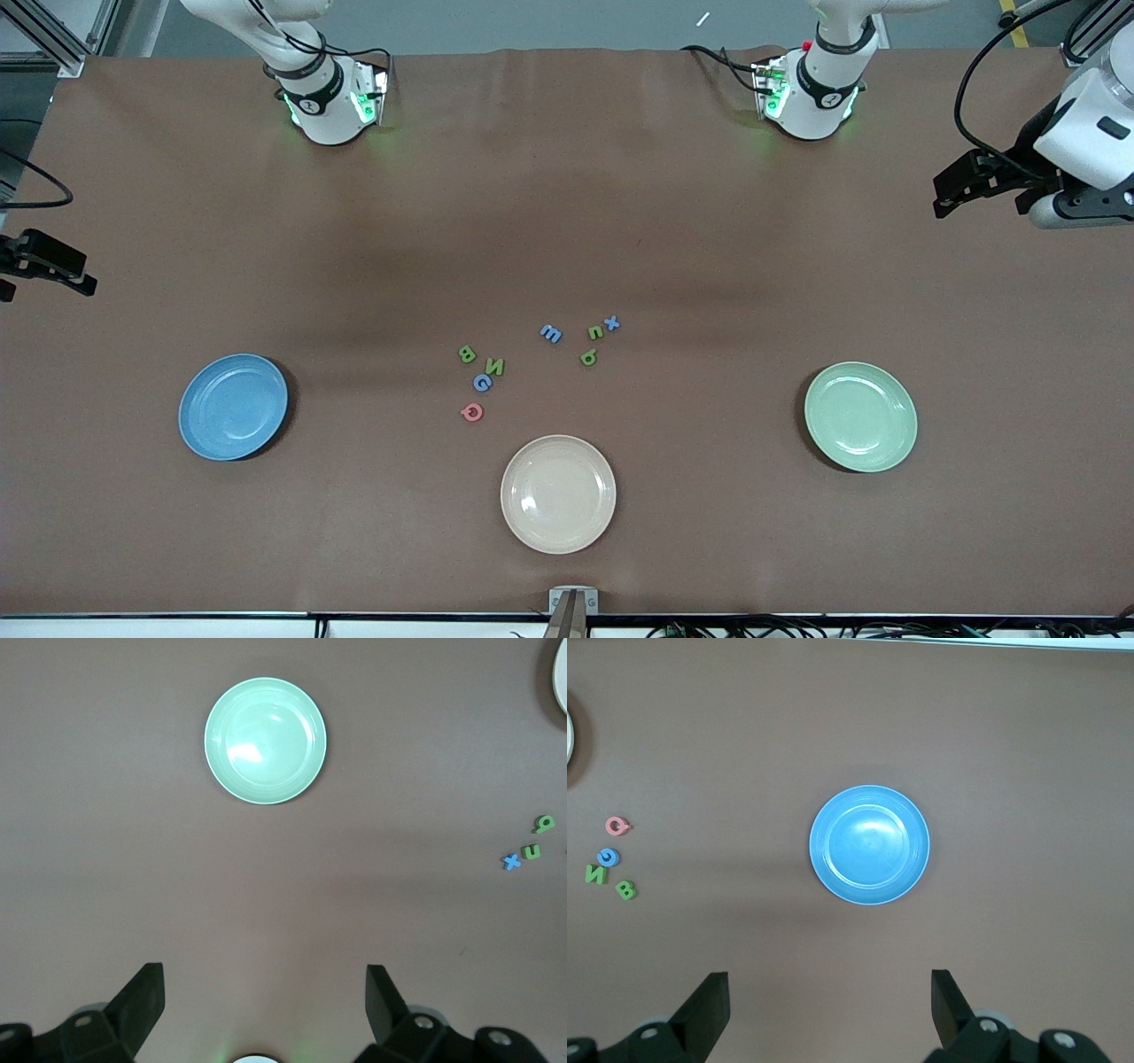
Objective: Sort uppercase to blue plate, lowercase to green plate
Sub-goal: 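Reach both grippers from rest toward the foam letters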
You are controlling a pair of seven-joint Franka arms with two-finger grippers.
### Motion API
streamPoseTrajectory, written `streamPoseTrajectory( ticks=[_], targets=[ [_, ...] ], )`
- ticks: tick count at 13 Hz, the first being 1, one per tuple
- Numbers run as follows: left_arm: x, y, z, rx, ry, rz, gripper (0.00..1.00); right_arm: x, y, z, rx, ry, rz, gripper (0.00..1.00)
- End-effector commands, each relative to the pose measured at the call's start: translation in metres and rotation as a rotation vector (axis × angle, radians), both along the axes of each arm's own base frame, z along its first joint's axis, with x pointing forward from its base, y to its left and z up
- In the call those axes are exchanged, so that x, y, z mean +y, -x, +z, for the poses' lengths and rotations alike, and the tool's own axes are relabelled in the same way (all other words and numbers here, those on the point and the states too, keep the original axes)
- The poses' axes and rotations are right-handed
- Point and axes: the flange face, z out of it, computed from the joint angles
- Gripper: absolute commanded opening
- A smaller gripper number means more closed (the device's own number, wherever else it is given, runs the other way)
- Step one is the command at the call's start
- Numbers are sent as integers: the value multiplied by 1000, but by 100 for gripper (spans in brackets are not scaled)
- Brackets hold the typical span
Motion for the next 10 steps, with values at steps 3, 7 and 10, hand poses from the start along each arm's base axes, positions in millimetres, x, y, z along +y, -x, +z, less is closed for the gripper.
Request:
streamPoseTrajectory(
  ticks=[3, 7, 10],
  targets=[
    [4, 0, 4, 14, -2, 8, 100, -1, 0, 3, -8, -13, 8, 100],
    [5, -12, -6, 31, 0, 17, 100, -2, 1, 3, -8, -11, 6, 100],
    [-23, -27, -48, 95, 5, 22, 100, -1, -1, 1, -8, -12, 8, 100]
  ],
)
